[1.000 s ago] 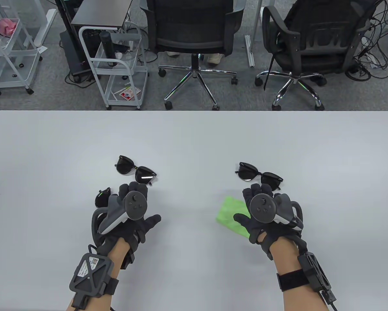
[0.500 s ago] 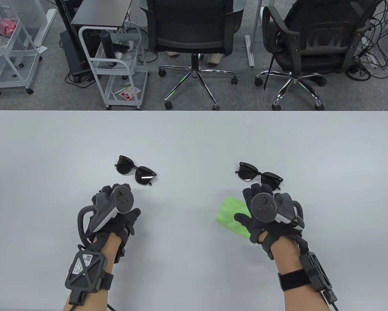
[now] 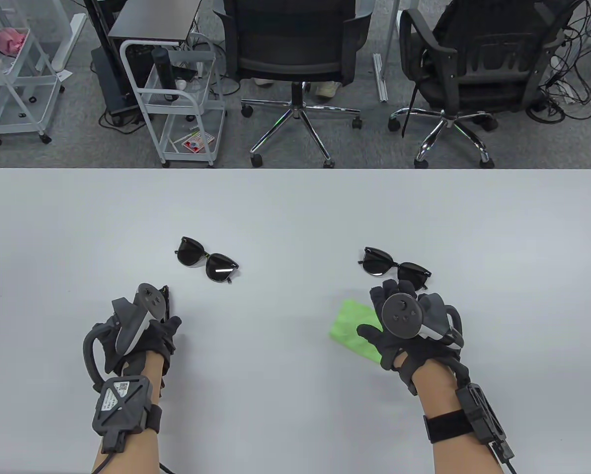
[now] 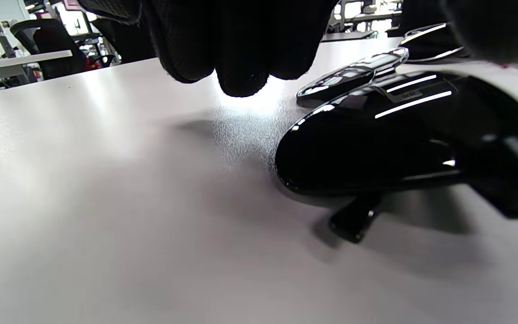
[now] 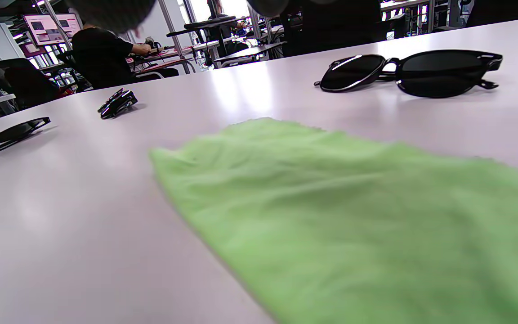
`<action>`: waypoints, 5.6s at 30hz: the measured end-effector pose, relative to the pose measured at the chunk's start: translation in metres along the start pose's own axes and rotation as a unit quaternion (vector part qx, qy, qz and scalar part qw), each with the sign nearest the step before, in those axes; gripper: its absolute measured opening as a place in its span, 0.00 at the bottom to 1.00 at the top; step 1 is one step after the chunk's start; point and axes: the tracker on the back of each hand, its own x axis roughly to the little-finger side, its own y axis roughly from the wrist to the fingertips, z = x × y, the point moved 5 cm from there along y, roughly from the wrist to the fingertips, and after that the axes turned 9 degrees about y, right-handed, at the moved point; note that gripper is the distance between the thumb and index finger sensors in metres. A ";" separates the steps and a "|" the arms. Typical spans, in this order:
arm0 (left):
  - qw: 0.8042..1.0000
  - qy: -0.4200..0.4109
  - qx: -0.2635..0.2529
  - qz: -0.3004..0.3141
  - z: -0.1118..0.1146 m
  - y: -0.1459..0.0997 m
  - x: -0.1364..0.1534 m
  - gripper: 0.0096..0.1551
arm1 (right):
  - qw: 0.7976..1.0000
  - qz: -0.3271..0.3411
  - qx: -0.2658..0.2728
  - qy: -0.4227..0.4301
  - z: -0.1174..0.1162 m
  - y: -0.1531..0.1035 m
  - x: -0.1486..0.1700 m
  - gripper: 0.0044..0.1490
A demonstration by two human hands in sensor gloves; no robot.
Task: Dust sunglasses
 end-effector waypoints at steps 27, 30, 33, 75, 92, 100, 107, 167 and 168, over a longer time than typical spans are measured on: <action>0.945 -0.239 -0.081 0.207 -0.066 -0.065 -0.071 0.28 | 0.982 0.109 0.081 0.133 0.015 -0.005 -0.062 0.47; 0.919 -0.286 -0.062 0.263 -0.069 -0.088 -0.099 0.28 | 0.965 0.111 0.087 0.221 0.012 -0.002 -0.070 0.43; 0.898 -0.312 -0.040 0.308 -0.069 -0.108 -0.124 0.28 | 0.939 0.098 0.068 0.322 0.002 0.004 -0.071 0.41; 0.786 -0.384 0.124 0.468 -0.051 -0.134 -0.166 0.51 | 0.832 0.072 0.059 0.547 -0.005 0.006 -0.034 0.25; 0.790 -0.464 0.053 0.397 -0.064 -0.116 -0.132 0.51 | 0.867 -0.062 0.154 0.471 0.000 -0.009 -0.006 0.37; 0.862 -0.324 -0.050 0.387 -0.071 -0.127 -0.136 0.52 | 0.939 0.097 0.220 0.247 0.044 -0.025 -0.059 0.43; 0.865 -0.231 -0.066 0.440 -0.069 -0.152 -0.163 0.52 | 0.944 0.171 0.157 0.235 0.029 -0.019 -0.099 0.37; 0.854 -0.208 -0.347 0.327 -0.112 -0.161 -0.105 0.40 | 0.946 0.241 0.216 -0.035 0.037 -0.039 -0.126 0.25; 0.849 -0.130 -0.397 0.324 -0.117 -0.171 -0.107 0.45 | 0.950 0.234 0.207 -0.012 0.040 -0.037 -0.119 0.25</action>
